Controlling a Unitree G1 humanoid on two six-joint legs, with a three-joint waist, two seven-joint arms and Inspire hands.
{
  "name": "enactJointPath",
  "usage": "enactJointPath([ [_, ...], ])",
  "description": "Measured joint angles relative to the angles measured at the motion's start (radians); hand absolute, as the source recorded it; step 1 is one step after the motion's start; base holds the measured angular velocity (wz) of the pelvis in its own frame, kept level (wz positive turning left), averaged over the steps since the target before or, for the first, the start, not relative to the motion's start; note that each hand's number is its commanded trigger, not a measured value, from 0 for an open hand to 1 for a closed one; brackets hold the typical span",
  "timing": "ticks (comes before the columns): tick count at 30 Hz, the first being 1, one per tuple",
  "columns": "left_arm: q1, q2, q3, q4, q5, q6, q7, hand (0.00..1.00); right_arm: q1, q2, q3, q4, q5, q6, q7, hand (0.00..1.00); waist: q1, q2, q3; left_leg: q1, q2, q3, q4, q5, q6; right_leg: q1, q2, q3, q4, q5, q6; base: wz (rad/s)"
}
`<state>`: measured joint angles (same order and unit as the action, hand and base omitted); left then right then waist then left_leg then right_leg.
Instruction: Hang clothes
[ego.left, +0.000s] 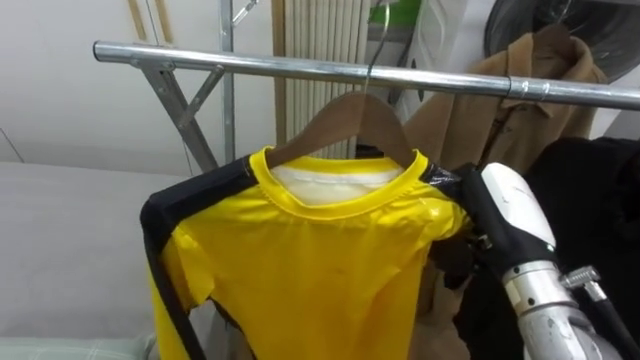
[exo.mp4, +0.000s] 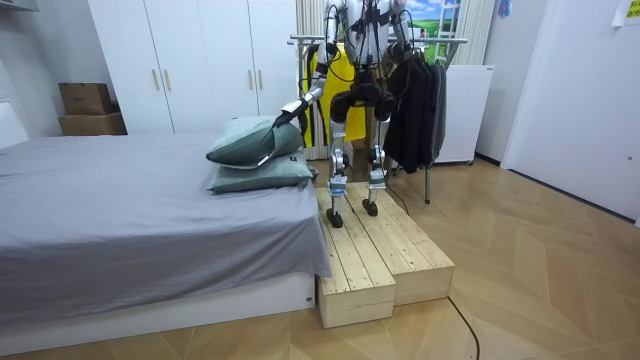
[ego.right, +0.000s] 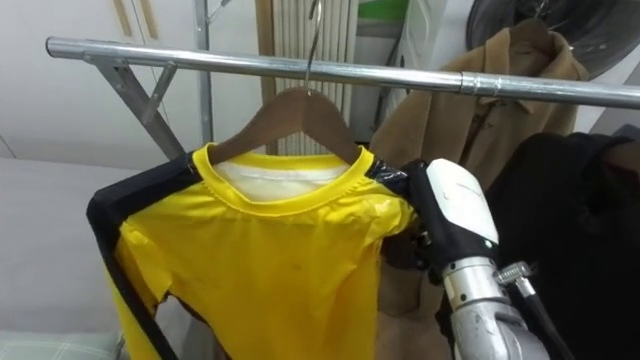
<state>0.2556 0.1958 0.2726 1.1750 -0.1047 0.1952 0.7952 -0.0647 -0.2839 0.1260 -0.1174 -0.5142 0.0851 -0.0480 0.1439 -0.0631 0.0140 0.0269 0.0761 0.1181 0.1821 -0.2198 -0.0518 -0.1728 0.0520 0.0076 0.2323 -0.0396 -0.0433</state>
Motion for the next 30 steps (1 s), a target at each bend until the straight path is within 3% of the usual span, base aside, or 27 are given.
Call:
enactJointPath([
  [11, 0.022, 0.002, 0.0, -0.038, 0.004, -0.007, -0.022, 0.0, -0.003, -0.003, -0.001, 0.122, 0.056, -0.003, 0.052, 1.0, 0.001, 0.0, 0.0021, 0.005, 0.0, -0.029, 0.001, 0.001, 0.0, 0.02, -0.008, -0.034, -0.011, -0.005, -0.002, 0.07],
  [17, 0.023, 0.003, -0.001, -0.056, 0.03, -0.007, -0.021, 0.0, -0.066, -0.038, 0.001, 0.219, 0.168, -0.007, 0.076, 1.0, 0.004, -0.011, 0.0081, 0.001, -0.005, -0.04, -0.003, 0.004, 0.002, 0.021, -0.013, -0.041, -0.01, -0.008, 0.001, 0.06],
  [30, 0.023, 0.005, 0.006, -0.075, 0.061, -0.007, -0.022, 0.0, -0.153, -0.069, 0.001, 0.303, 0.13, -0.012, 0.085, 1.0, 0.031, -0.021, 0.0051, -0.005, -0.007, -0.042, 0.006, 0.006, 0.004, 0.014, -0.015, -0.042, -0.007, -0.011, 0.002, 0.0],
])
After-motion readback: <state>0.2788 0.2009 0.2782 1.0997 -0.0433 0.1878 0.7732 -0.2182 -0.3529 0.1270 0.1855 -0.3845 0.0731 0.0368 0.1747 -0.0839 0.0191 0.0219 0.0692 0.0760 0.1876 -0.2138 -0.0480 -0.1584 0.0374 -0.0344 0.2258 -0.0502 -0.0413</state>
